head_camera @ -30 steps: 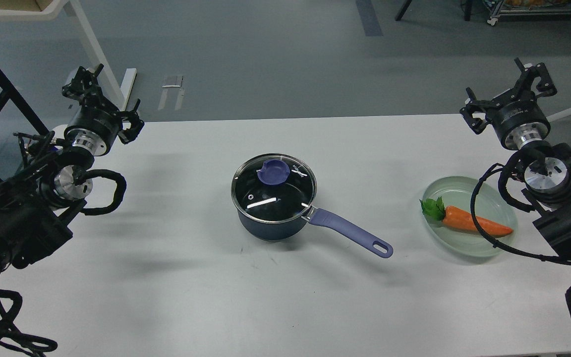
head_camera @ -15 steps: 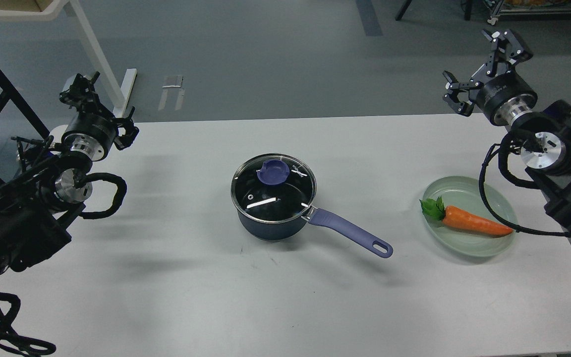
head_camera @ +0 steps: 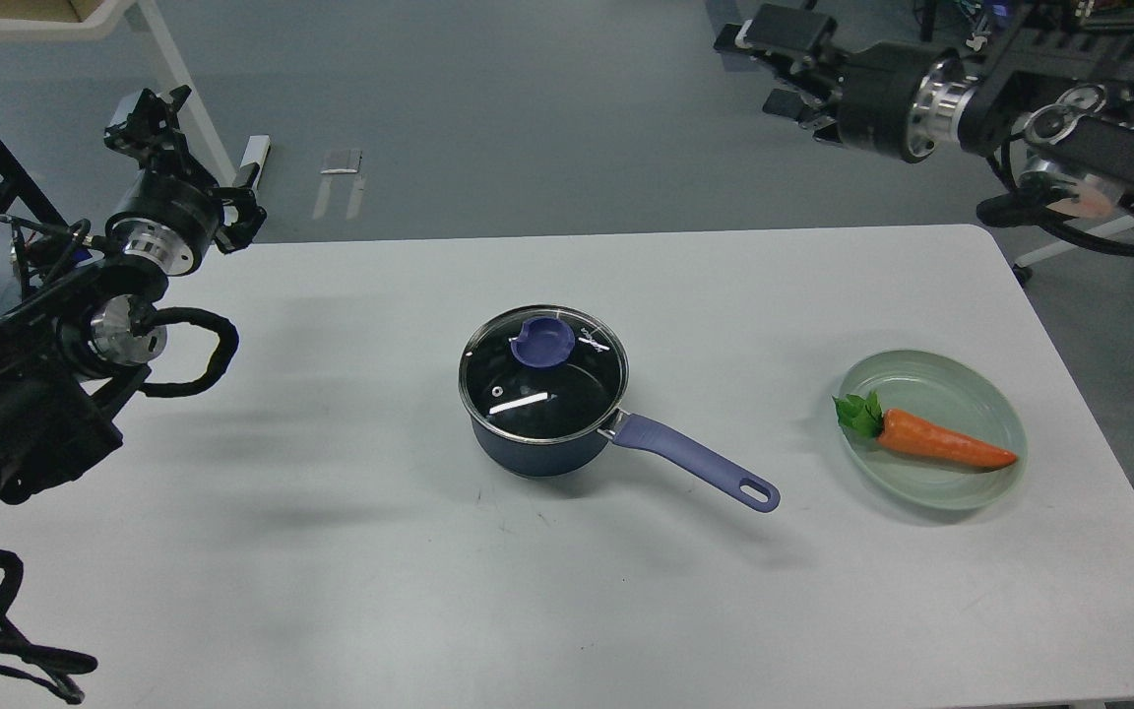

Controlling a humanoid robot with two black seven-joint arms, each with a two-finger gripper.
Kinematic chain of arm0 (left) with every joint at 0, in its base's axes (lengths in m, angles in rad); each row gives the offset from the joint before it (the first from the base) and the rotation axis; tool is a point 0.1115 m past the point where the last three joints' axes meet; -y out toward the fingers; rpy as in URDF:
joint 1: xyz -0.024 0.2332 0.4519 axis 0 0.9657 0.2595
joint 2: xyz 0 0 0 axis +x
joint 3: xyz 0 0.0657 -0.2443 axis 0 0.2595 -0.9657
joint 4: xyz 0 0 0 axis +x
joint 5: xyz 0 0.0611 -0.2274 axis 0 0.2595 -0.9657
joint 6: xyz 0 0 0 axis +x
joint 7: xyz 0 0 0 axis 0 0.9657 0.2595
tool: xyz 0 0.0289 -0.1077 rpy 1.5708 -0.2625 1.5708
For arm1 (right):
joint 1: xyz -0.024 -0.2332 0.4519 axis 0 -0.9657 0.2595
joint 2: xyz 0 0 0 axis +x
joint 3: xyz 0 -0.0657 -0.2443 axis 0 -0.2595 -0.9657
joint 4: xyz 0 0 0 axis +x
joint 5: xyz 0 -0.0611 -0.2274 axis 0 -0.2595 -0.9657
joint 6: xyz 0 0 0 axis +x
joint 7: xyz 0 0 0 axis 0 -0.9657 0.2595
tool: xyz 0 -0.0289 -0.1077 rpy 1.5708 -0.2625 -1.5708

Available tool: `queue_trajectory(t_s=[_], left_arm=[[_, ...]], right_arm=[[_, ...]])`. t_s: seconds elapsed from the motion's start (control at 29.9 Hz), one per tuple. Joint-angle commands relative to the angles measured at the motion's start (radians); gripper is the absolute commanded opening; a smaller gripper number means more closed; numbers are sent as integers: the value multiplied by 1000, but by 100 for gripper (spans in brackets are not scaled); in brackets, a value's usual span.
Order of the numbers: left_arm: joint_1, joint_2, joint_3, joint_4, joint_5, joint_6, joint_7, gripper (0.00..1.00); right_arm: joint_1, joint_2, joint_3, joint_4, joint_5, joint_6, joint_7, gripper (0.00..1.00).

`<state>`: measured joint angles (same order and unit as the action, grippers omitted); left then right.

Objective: Open pot lid
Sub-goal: 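Reach the right gripper down and grasp the purple saucepan handle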

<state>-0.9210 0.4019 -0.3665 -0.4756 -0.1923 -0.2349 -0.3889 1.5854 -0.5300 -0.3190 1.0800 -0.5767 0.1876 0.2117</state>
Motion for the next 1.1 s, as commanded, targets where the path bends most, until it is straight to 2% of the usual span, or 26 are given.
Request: queue_trajectory(t_s=[0.0, 0.17, 0.33, 0.54, 1.07], left_arm=[[-7, 3, 0, 0, 2, 2, -1, 99], [-10, 11, 0, 0, 4, 0, -1, 99], [-9, 29, 0, -12, 4, 0, -1, 99], [-9, 37, 0, -27, 4, 0, -1, 99], [-50, 58, 0, -29, 5, 0, -1, 99]], right_arm=[[82, 47, -161, 121, -133, -31, 0, 98], [117, 82, -310, 283, -245, -42, -1, 93], [139, 96, -400, 377, -307, -47, -5, 90], [142, 126, -480, 385, -387, -47, -9, 82], [130, 183, -554, 414, -388, -42, -28, 64]])
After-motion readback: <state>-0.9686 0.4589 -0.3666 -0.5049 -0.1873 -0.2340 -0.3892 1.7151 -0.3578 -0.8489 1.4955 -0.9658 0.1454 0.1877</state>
